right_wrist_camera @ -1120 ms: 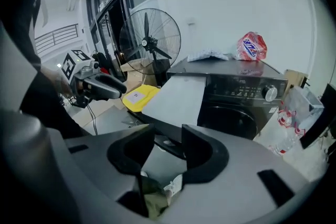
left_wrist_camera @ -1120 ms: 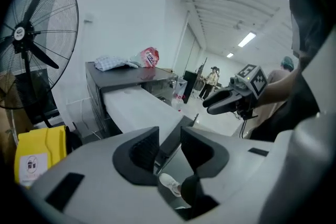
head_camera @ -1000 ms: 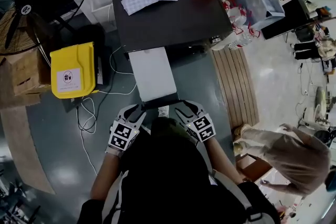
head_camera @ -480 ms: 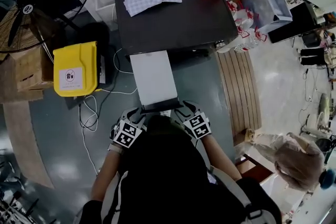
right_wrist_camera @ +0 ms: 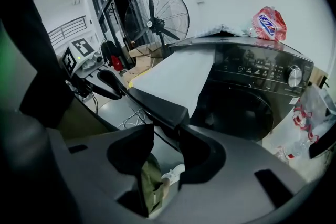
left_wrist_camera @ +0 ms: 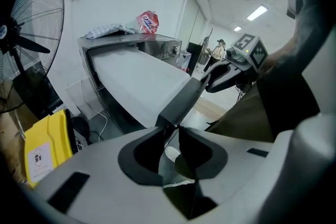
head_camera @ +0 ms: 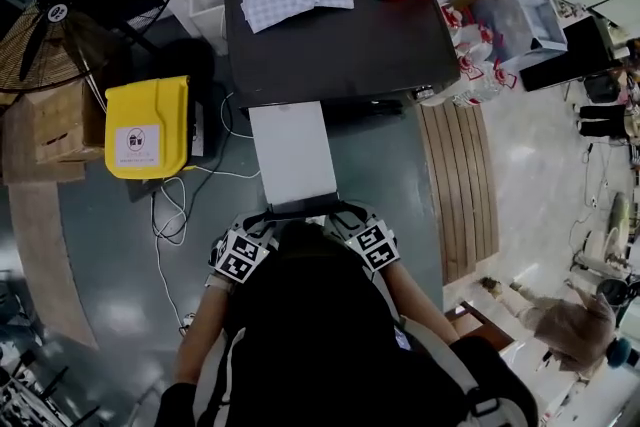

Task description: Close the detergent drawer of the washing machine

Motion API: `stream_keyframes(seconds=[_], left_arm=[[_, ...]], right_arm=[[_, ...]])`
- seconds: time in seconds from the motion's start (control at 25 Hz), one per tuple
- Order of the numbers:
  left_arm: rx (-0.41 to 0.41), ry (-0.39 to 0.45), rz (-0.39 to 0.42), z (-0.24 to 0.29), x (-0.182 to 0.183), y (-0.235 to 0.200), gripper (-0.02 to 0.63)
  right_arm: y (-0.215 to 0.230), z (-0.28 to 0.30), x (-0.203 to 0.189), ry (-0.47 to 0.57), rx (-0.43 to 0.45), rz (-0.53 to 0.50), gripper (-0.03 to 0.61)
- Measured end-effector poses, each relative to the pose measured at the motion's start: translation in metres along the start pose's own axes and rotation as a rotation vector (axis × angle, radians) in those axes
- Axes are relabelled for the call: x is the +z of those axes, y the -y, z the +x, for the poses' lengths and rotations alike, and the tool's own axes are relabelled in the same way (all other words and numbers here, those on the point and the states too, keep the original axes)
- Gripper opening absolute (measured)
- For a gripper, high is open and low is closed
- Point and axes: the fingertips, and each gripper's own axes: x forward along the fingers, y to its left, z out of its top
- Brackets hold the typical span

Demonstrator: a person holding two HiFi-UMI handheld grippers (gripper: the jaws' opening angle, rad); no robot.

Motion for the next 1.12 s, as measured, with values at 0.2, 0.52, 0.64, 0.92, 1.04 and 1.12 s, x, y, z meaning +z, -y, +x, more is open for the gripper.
stream_keyframes(seconds=[0.2,0.52,0.64,0.92,1.04,1.12], left_arm=[[0.028,0.032,-0.019,-0.004,0.008,-0.003,0.094],[0.100,0.071,-0.074,-0.012,0.037,-0.030,0.094],[0.133,0.064,-0.094,-0.010,0.043,-0.041,0.094],[0.194,0.055,-0.144,-0.005,0.056,-0.064,0.095],[0.210,0.055,-0.145,-0.002,0.060,-0.076,0.095],[0.212,0.053,-0.150,0.000,0.065,-0.082,0.095]], right_arm=[[0.003,-0.007,0.011,0.029,0.026,0.000,0.156],[0.019,-0.007,0.046,0.083,0.068,-0.008,0.141],[0.026,-0.001,0.055,0.088,0.089,-0.013,0.140],[0.041,0.010,0.073,0.090,0.121,-0.017,0.137],[0.047,0.015,0.081,0.092,0.119,-0.011,0.137],[0.052,0.019,0.086,0.091,0.116,-0.008,0.137]])
